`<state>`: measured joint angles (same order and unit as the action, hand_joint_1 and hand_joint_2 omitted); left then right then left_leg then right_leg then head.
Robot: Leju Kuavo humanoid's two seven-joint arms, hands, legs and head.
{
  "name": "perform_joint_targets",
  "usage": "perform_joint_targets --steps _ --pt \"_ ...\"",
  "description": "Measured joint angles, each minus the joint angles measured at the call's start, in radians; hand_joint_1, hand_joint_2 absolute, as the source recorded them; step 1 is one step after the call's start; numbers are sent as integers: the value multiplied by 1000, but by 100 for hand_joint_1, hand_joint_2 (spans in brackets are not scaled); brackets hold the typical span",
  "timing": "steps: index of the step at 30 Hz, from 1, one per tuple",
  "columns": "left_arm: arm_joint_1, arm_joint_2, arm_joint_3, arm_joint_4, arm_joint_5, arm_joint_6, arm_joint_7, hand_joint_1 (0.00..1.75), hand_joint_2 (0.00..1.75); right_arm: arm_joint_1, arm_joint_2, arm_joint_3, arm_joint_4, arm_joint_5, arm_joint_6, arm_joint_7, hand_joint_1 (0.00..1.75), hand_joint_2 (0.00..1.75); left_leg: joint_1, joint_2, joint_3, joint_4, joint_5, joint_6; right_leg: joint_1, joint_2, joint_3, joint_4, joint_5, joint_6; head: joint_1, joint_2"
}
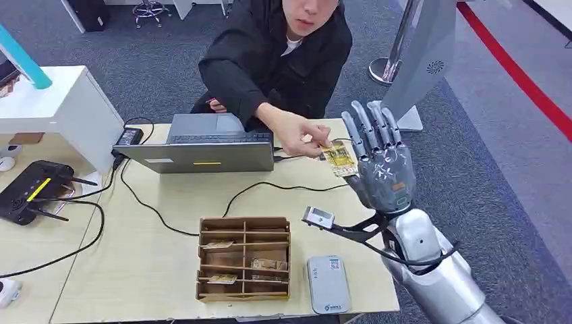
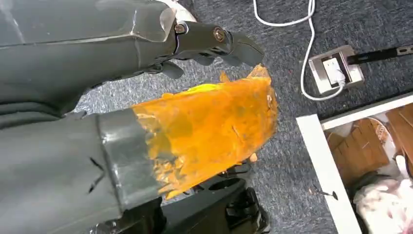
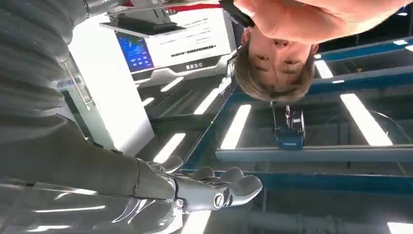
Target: Pass the card to the sensor for recognition and then transmit it.
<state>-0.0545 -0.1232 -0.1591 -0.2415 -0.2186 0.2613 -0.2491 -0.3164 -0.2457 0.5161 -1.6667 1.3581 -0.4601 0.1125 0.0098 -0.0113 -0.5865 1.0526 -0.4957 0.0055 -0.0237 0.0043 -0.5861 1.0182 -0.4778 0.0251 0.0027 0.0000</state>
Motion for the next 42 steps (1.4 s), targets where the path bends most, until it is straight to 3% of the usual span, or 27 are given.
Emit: perform_joint_targets --steps 6,7,8,16,17,37,42 --pt "0 0 -10 0 -6 -5 10 0 0 12 -7 -1 0 -6 -1 0 7 175 0 0 0 0 0 0 0 0 0 0 0 0 0 0" --pt "0 0 -11 0 -6 -6 10 0 0 13 -7 -1 0 -7 -1 0 30 175 0 0 0 0 0 0 0 0 0 0 0 0 0 0" --pt "0 0 -13 0 -6 -6 11 0 0 14 -8 -2 0 -7 0 0 159 175 0 0 0 0 0 0 0 0 0 0 0 0 0 0" --pt "0 0 -15 0 -8 -8 11 0 0 22 -10 -2 0 -16 0 0 159 175 0 0 0 0 0 0 0 0 0 0 0 0 0 0" --pt "0 0 -15 0 -8 -8 11 0 0 22 -10 -2 0 -16 0 0 175 175 0 0 0 0 0 0 0 0 0 0 0 0 0 0" --pt "0 2 -16 0 -8 -10 11 0 0 48 -10 -8 -26 -53 -42 -19 175 175 0 0 0 0 0 0 0 0 0 0 0 0 0 0" --pt "4 3 -15 0 10 -5 -5 0 0 87 -10 -8 -82 -165 -47 -55 175 175 0 0 0 0 0 0 0 0 0 0 0 0 0 0"
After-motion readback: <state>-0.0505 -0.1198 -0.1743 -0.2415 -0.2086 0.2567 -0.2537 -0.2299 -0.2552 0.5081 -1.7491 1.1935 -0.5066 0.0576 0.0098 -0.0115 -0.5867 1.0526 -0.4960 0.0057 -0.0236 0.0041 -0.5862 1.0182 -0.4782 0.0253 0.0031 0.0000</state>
